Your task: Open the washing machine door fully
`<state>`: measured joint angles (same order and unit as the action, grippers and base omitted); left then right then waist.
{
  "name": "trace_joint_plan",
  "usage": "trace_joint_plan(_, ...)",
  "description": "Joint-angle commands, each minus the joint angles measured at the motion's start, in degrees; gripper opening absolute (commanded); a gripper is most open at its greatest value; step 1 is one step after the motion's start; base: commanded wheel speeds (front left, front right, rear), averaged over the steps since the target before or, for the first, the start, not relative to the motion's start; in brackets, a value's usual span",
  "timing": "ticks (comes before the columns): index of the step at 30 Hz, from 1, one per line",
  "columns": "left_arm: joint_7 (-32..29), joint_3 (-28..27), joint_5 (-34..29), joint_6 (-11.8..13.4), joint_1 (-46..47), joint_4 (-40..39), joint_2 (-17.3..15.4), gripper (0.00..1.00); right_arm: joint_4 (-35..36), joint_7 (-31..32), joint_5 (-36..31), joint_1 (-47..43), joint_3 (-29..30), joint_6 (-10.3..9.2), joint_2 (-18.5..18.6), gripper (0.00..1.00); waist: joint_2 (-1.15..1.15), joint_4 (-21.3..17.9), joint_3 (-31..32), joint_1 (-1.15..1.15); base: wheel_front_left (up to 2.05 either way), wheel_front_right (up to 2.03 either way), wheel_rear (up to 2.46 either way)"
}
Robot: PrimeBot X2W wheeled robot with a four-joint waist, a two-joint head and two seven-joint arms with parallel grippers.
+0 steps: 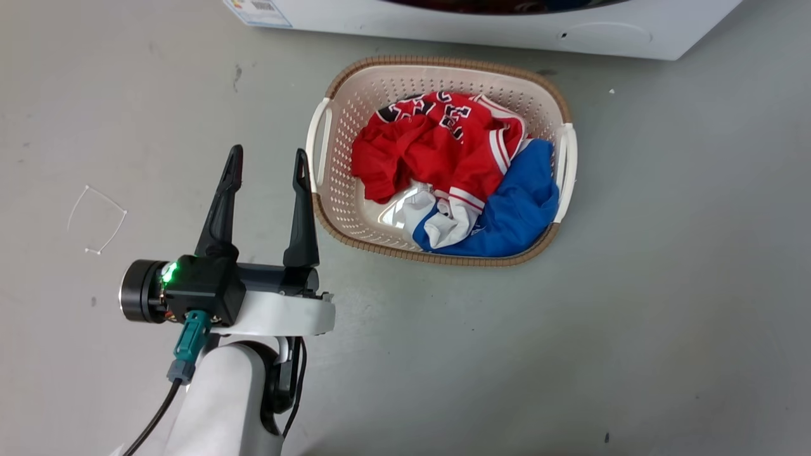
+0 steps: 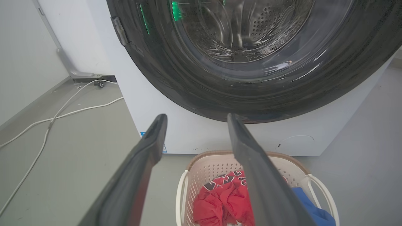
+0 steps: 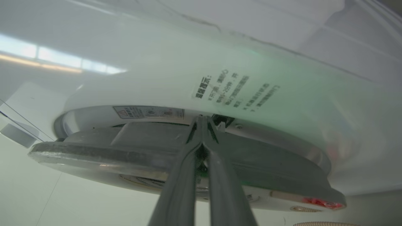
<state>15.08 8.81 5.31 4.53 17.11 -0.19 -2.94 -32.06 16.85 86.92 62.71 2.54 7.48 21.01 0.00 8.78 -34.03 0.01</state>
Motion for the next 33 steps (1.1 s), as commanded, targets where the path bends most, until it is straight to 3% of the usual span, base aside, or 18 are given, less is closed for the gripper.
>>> trace_joint_plan(1, 0.14, 0.11, 0.23, 0.07, 1.16, -0.17, 0.09, 1.0, -0.39, 1.18, -0.39, 1.51, -0.75, 0.02, 0.66, 0.0, 0.0, 0.42, -0.71, -0.01, 0.0, 0.0, 0.0)
trace_joint_plan(15, 0.14, 0.79, 1.25, 0.76, 0.75, 0.49, 0.08, 1.0, -2.11, 9.39, -2.71, 5.97, -6.54, 0.03, 1.73, 0.0, 0.0, 1.36, -1.16, -0.01, 0.0, 0.0, 0.0)
trace_joint_plan(33, 0.14, -0.86, -0.02, 0.12, -2.1, 1.44, 0.08, 1.0, 5.42, 15.05, -0.4, -6.47, -11.13, 0.3, -2.32, 0.0, 0.0, -1.34, 5.43, -0.01, 0.0, 0.0, 0.0)
